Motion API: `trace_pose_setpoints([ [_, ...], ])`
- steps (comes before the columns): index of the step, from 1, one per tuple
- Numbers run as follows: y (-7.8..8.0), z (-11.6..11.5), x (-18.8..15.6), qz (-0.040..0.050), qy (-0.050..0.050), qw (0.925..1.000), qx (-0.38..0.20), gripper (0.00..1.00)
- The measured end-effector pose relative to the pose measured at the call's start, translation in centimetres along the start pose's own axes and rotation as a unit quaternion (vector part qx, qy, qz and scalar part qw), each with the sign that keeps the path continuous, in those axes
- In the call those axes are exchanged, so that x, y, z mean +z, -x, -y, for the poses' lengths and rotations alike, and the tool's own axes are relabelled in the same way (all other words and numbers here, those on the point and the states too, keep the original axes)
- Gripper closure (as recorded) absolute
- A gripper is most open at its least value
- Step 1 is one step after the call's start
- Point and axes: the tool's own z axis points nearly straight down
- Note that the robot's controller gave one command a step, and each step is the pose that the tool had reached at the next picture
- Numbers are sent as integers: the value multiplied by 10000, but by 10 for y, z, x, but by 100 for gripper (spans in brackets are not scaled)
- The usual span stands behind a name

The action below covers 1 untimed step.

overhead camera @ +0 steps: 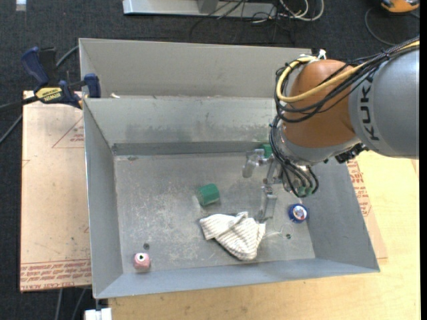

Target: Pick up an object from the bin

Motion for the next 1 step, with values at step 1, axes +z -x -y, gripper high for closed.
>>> trace_pose_setpoints([
  [1, 2, 0, -4, 39, 0, 10000, 0, 0],
])
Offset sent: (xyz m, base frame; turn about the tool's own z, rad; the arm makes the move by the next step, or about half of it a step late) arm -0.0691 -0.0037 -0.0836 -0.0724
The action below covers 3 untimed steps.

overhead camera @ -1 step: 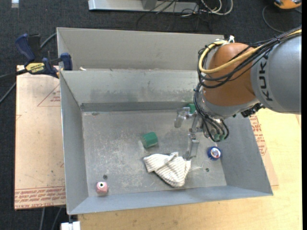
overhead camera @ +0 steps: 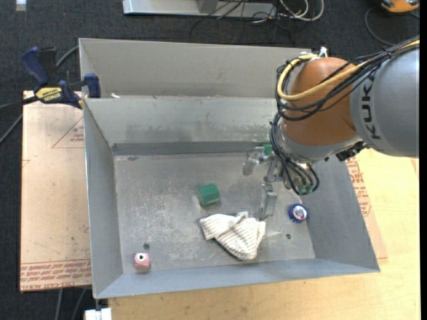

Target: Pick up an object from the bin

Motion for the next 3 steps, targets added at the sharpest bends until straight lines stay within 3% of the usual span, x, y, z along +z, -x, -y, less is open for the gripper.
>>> trace_pose_setpoints([
  [1, -72, 3, 90, -50, 6, 9994, -355, 0],
  [2, -45, -21, 97, 17, 6, 9989, -478, 100],
  [3, -45, -21, 97, 17, 6, 9989, -477, 100],
])
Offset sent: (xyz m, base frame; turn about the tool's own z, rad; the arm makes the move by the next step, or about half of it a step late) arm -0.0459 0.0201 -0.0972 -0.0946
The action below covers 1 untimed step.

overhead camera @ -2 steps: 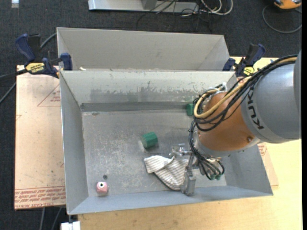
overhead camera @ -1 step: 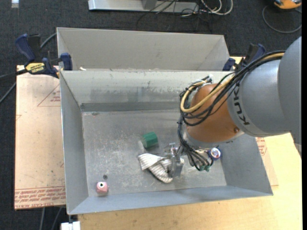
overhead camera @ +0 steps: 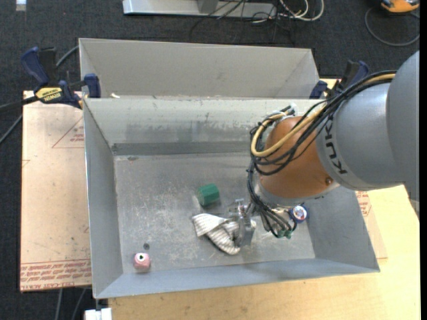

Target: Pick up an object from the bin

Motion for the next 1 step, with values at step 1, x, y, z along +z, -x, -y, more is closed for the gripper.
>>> trace_pose_setpoints([
  [1, 5, -5, -112, 13, 3, 10000, 60, 100],
])
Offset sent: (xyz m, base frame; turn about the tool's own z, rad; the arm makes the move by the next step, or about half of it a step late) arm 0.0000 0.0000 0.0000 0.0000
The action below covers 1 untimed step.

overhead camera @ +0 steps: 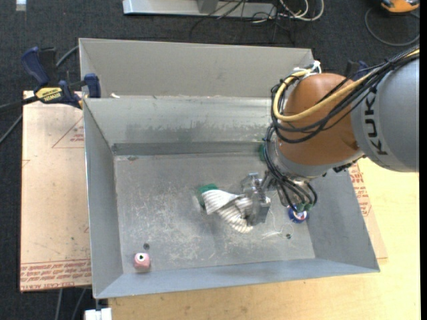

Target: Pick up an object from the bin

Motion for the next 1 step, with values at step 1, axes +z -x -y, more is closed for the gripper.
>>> trace_pose_setpoints([
  [1, 0, 0, 0, -1, 0, 10000, 0, 100],
])
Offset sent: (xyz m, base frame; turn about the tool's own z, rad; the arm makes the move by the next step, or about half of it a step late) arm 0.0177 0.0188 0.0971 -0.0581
